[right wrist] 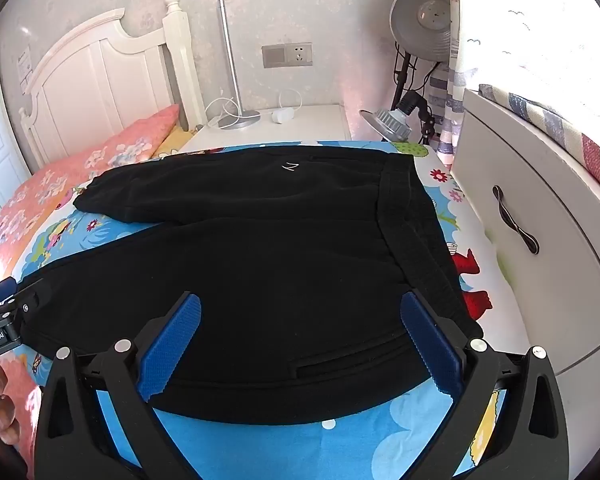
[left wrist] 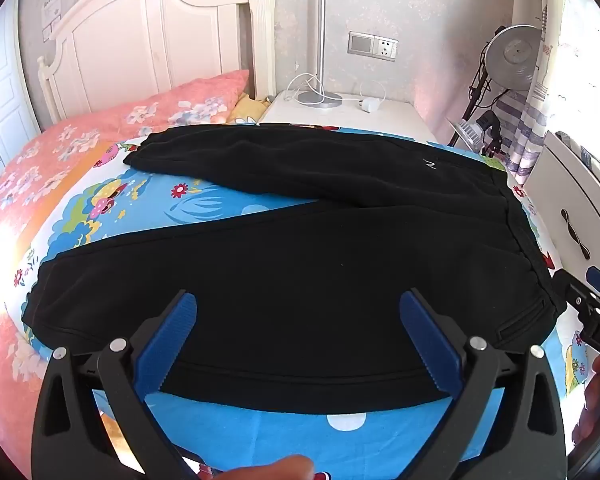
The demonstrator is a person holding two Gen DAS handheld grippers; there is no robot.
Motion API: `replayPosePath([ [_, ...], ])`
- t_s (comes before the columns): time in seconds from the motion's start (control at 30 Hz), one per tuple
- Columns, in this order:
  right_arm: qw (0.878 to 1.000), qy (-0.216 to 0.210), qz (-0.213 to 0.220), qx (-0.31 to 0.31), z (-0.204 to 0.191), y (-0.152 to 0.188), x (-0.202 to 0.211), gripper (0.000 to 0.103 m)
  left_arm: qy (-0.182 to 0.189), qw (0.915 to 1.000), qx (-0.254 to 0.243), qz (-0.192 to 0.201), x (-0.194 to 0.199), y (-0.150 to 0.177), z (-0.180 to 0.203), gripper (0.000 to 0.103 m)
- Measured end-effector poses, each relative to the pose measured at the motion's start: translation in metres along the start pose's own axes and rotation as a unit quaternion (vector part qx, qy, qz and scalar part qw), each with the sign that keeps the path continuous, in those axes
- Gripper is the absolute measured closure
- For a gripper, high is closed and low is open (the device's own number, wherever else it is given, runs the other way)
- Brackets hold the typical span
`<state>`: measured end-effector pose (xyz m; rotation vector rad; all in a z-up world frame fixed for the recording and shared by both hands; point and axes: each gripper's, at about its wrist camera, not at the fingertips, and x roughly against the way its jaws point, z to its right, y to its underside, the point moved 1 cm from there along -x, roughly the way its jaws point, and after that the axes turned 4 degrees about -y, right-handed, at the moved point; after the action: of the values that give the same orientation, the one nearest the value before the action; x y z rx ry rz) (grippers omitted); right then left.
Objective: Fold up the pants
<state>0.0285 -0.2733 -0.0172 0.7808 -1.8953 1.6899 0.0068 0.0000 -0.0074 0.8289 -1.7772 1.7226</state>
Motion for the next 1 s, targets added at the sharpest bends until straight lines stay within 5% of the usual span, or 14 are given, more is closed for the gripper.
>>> replayPosePath([
  [1.0,1.0,-0.001,0.002,-0.003,0.0013,-0.0007,0.0021,0.006,-0.004,1.0,0.001,0.004,0.0011,-0.0022,-0.0028,0.002],
])
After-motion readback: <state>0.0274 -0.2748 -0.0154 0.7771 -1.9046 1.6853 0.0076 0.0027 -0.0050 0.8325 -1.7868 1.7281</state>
